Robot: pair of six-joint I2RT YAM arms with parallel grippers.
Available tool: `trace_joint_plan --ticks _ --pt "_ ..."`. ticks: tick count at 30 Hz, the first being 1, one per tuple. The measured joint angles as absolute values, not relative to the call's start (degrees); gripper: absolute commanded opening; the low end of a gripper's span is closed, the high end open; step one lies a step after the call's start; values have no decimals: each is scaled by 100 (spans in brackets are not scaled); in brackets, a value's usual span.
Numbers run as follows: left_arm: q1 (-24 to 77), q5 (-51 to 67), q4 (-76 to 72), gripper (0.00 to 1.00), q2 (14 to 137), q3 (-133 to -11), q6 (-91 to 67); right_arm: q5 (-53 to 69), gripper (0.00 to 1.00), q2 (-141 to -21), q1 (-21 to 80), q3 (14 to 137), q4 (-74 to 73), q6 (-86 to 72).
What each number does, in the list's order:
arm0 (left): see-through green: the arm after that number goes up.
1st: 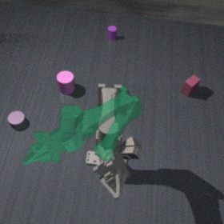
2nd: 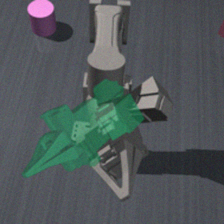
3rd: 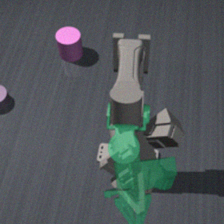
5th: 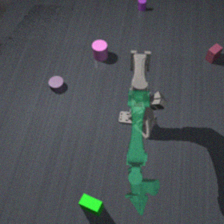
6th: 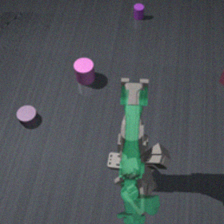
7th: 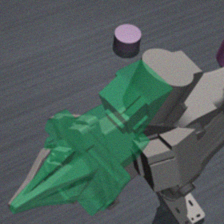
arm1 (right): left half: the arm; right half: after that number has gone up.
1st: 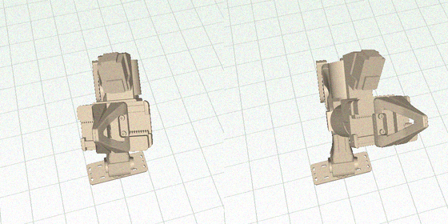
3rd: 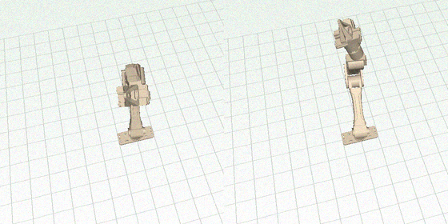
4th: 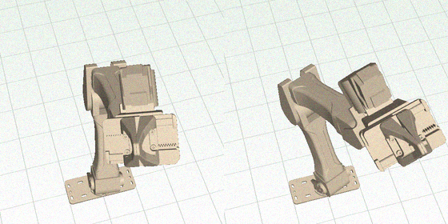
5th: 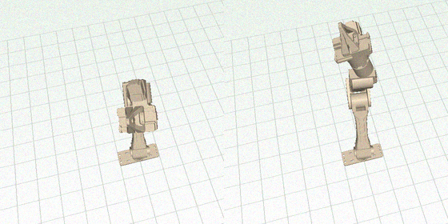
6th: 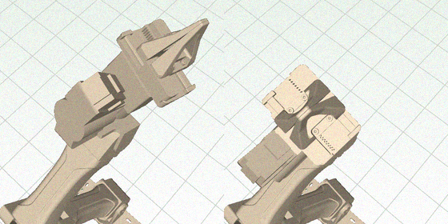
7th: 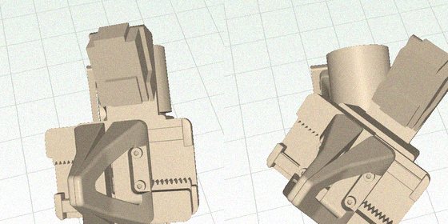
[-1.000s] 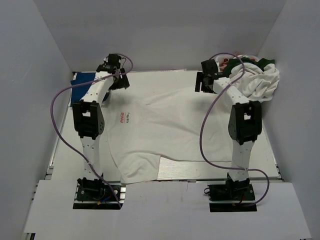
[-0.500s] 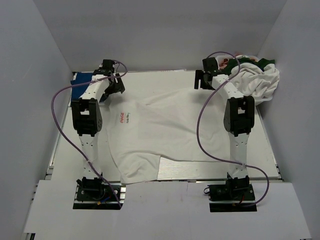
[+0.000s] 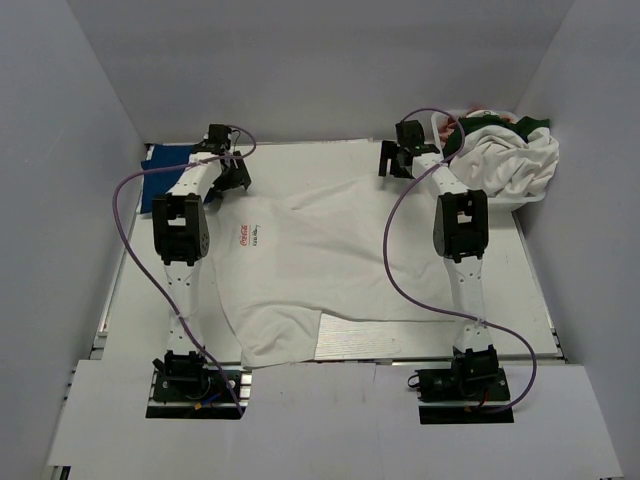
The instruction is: Fold and stack the t-shirts
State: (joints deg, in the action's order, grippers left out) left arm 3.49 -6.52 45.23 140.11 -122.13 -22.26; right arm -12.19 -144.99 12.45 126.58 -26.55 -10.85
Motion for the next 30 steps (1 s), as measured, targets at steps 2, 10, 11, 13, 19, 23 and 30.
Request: trace_joint_plan --ticks 2,10,11,13,19,23,30 --pt "351 -657 4460 56 13990 -12134 -2248 -1181 90 -14540 1245 12665 -2567 -1155" --pt "318 -309 4217 0 13784 -11725 -2189 -1103 90 -14558 1243 12665 -2246 -1494" --pt "316 -292 4136 0 13716 -11590 -2185 -1103 90 -14558 1243 12665 -2191 -1549" --pt "316 -270 4005 0 13533 -11288 -2185 -1107 90 -14558 1243 12663 -2069 -1656" --pt "355 -294 3752 0 12801 -10392 -2176 -1120 90 -14556 1243 12549 -1739 -1986" --pt "403 -259 3444 0 12219 -9918 -2163 -1052 90 -14556 1243 12545 -1739 -2128" --pt "541 390 2991 0 11238 -9205 -2189 -976 90 -14009 1243 11601 -1612 -2346"
